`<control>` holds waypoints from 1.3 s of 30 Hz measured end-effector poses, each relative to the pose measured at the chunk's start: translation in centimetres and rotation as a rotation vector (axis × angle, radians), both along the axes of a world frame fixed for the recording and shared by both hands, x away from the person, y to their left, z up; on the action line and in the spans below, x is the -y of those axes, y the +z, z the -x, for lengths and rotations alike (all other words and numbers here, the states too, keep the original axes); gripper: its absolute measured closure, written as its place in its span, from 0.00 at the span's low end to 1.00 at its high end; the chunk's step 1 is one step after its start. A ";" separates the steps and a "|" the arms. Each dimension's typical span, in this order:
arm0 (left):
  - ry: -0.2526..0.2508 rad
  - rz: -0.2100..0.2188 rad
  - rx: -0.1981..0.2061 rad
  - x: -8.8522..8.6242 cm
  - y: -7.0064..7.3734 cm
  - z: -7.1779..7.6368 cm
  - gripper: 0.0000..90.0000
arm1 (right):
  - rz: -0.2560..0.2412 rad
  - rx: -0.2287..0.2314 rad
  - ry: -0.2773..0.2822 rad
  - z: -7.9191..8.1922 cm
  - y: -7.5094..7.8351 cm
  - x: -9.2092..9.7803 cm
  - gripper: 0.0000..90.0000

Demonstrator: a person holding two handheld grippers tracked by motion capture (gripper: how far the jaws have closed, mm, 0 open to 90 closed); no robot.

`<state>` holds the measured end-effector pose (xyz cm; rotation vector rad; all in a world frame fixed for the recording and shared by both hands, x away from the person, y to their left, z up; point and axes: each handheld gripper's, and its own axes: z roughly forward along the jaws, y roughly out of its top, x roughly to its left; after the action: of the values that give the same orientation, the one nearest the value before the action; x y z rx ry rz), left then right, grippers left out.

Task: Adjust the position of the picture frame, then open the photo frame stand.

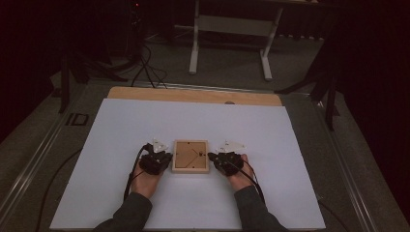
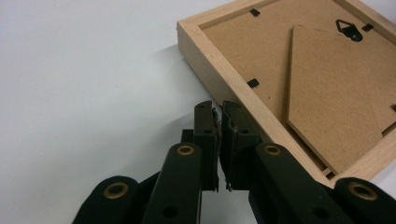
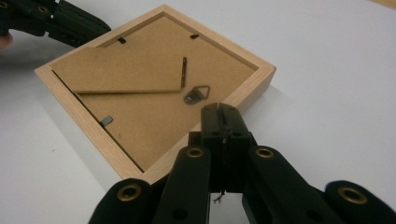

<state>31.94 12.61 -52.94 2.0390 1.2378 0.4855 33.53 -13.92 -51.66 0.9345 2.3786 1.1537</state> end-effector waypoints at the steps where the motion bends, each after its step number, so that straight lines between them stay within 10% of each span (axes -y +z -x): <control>1: 0.000 0.000 0.000 0.0 0.0 0.0 0.94 | 0.000 0.000 0.000 0.0 0.0 0.0 1.00; 39: -0.087 0.100 0.102 0.5 2.9 1.2 0.84 | -0.023 0.012 0.045 2.0 0.4 -0.7 1.00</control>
<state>30.72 12.07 -50.04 1.9500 1.0871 0.4710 31.51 -13.25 -51.31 0.8835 2.3934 1.2020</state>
